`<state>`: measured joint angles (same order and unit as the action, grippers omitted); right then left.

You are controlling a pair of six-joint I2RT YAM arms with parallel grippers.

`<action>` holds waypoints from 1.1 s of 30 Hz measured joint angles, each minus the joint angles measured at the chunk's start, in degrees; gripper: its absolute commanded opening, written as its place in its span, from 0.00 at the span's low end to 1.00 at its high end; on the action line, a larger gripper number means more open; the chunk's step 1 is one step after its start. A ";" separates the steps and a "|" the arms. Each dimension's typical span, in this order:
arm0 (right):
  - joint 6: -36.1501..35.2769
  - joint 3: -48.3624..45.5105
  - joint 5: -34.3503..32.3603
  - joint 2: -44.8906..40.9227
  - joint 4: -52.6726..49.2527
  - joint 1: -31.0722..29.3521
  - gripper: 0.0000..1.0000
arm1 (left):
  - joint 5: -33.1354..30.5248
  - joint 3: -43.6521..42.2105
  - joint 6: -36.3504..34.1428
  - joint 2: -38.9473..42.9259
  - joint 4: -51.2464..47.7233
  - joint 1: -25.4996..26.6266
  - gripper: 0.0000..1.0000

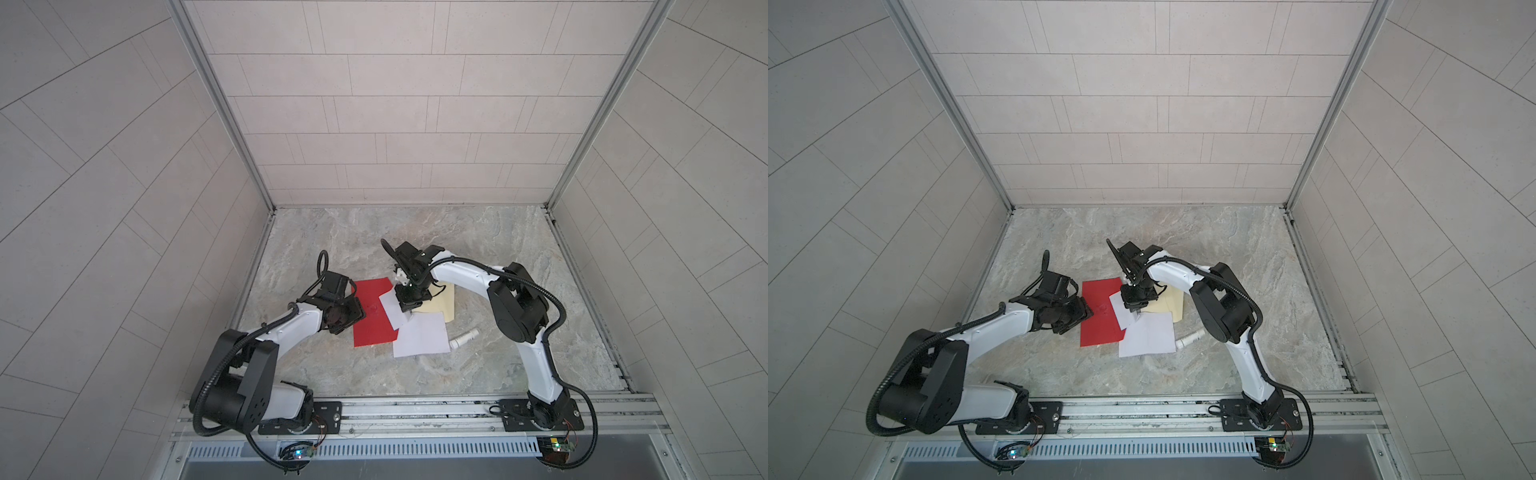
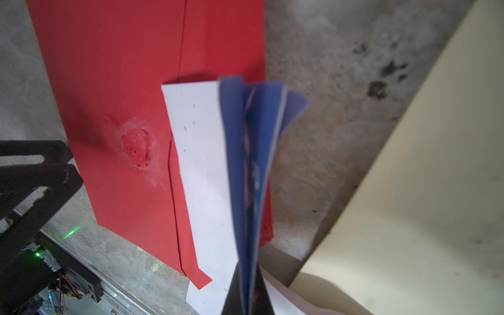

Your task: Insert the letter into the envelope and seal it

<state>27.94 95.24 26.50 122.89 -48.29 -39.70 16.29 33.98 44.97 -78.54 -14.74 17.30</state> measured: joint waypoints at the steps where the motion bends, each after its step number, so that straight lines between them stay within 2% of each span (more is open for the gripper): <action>1: 0.00 0.00 -0.02 0.00 -0.07 0.02 0.00 | 0.00 0.00 0.00 0.00 0.00 0.00 0.65; 18: -0.22 0.02 -2.32 -5.09 -0.92 0.42 0.00 | 1.33 0.31 0.00 -2.25 4.90 0.63 0.65; 33: 1.99 0.00 0.46 -3.13 -0.72 2.10 0.00 | 2.01 1.84 -0.31 -4.42 5.97 1.79 0.65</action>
<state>29.93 95.24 26.96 119.77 -49.01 -37.60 18.31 35.81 44.66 -82.96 -8.78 19.09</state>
